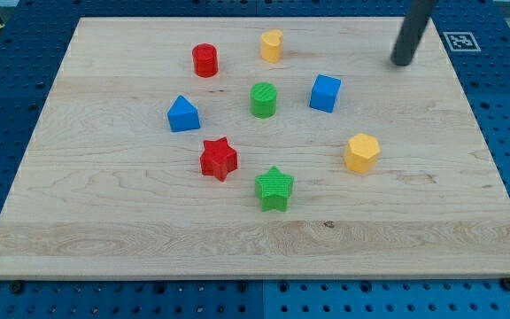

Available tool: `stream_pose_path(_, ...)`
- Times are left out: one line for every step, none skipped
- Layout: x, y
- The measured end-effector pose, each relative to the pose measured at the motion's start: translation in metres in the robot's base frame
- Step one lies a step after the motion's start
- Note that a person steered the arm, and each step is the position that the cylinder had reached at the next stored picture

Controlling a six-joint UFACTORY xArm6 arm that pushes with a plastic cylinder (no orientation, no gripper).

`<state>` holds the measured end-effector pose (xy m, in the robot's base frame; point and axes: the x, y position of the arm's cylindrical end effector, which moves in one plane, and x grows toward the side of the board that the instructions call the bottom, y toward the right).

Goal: Place your arm in between the yellow heart and green circle

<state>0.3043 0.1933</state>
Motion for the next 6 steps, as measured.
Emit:
stream_pose_path(0.011, -0.050)
stream_pose_path(0.019, -0.102)
stream_pose_path(0.020, -0.149)
stream_pose_path(0.020, -0.156)
stream_pose_path(0.020, -0.212)
stream_pose_path(0.020, -0.233)
